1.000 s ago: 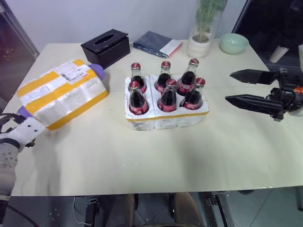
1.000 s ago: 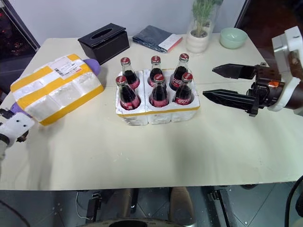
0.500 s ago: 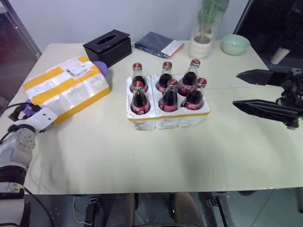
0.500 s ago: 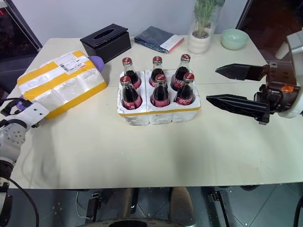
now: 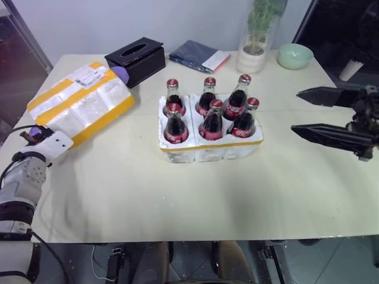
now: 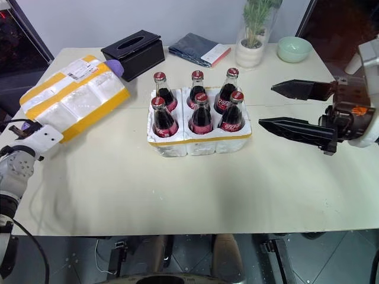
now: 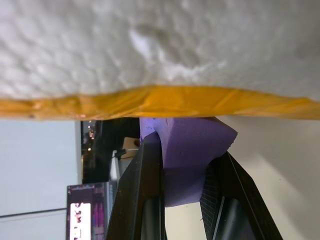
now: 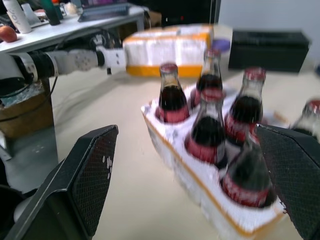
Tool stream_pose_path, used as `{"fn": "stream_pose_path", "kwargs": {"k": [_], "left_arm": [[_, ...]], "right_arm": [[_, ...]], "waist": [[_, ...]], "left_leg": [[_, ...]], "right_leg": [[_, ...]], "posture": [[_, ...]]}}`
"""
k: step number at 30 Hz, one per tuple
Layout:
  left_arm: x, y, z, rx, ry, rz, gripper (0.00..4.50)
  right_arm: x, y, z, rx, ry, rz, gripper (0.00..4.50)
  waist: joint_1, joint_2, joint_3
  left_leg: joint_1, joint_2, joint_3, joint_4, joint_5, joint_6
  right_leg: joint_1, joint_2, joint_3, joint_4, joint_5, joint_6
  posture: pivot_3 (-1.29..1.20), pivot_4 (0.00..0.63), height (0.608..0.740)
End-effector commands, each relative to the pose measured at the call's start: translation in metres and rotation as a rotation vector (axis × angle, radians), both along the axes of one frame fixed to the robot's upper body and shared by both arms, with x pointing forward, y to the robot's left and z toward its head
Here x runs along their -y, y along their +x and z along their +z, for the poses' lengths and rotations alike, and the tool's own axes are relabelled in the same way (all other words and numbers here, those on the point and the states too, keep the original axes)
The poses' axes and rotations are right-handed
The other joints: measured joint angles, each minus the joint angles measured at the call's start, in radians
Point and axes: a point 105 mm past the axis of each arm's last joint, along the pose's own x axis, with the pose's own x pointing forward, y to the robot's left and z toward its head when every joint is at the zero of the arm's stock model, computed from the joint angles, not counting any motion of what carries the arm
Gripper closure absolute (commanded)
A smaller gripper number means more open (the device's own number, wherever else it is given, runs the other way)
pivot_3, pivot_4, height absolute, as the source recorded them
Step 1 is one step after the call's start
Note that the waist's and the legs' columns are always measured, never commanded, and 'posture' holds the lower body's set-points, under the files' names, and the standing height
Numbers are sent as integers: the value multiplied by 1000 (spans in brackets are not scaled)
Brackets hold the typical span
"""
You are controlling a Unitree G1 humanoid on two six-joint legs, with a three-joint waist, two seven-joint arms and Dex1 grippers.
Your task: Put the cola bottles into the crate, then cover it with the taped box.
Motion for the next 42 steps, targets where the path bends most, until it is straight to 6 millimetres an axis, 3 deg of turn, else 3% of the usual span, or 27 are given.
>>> {"fn": "stream_pose_path", "kwargs": {"k": [1, 4, 9, 15, 20, 27, 31, 35, 42], "left_arm": [[10, 3, 66, 156, -19, -114, 4157], [26, 5, 97, 191, -31, -204, 4157], [99, 9, 167, 226, -45, -483, 4157], [181, 2, 195, 147, 20, -708, 4157], [223, -5, 193, 34, 167, -785, 4157], [246, -12, 171, -89, 337, -820, 4157], [257, -13, 160, -127, 331, -853, 4157], [267, -17, 169, -107, 344, -883, 4157], [267, -23, 181, -95, 394, -883, 4157]], "right_arm": [[7, 3, -4, 33, -87, -38, 0], [9, 5, -12, 31, -116, -36, 0], [10, 13, -20, 42, -139, -41, 0], [9, 19, -23, 51, -135, -44, 0], [8, 19, -25, 61, -105, -46, 0], [9, 18, -25, 75, -63, -63, 0], [6, 20, -25, 88, -46, -67, 0], [-2, 25, -24, 96, -40, -62, 0], [-7, 32, -22, 98, -20, -68, 0]], "waist": [[1, -1, 0], [0, -1, 0], [1, -2, 0], [-10, -1, 0], [-9, -2, 0], [-6, -2, 0], [-2, -2, 0], [0, -2, 0], [-4, -2, 1]], "left_leg": [[-1, 0, 0, 0, 0, 0], [-1, 0, 0, 0, 0, 0], [-2, 0, 0, 0, 0, 0], [-1, 0, 0, 0, 0, 0], [-1, 0, 0, 0, 0, 0], [-1, 0, 0, 0, 0, 0], [-1, 0, 0, 1, 0, 0], [-1, 0, 0, 2, 0, 0], [-1, 0, -1, 2, 0, 0]], "right_leg": [[0, 0, 0, 0, 0, 0], [-1, 0, 0, 0, 0, 0], [-1, 0, -1, -1, 0, 0], [-1, 0, 0, -1, 0, 0], [-1, 1, 0, 0, 0, 0], [0, 1, 0, 0, 0, 0], [1, 1, 0, 0, 0, 0], [2, 1, 0, -1, 0, 0], [1, 1, 0, 0, -1, 1]], "posture": [[0, 150, 740], [0, 150, 740], [0, 150, 740], [0, 150, 740], [0, 150, 740], [0, 150, 740], [0, 150, 740], [0, 150, 740], [0, 150, 740]]}}
